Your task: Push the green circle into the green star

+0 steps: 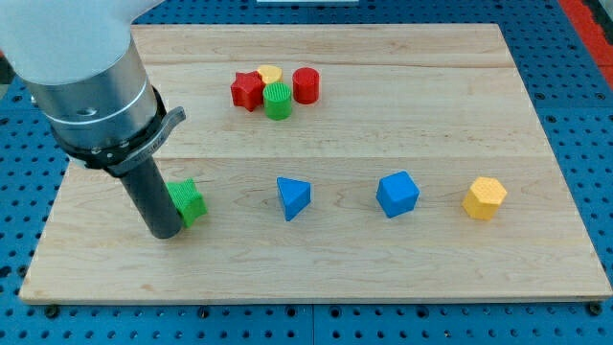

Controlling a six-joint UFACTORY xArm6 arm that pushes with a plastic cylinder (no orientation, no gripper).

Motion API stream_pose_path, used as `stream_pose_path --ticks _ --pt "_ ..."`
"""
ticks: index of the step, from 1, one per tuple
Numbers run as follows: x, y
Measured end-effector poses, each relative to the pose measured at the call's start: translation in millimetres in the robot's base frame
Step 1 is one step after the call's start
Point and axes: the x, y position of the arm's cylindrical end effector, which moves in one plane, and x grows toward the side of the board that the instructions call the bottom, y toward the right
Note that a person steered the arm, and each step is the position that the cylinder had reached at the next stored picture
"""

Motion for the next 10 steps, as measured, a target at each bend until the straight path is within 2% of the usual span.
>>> stream_pose_path --ticks 2,3,4,5,7,8,9,10 --pt "-5 32" --pt "-13 -38" --pt "-47 -102" --pt "-107 -113" --pt "-143 113" --pt "-193 206" --pt "-248 220" --pt "-237 174"
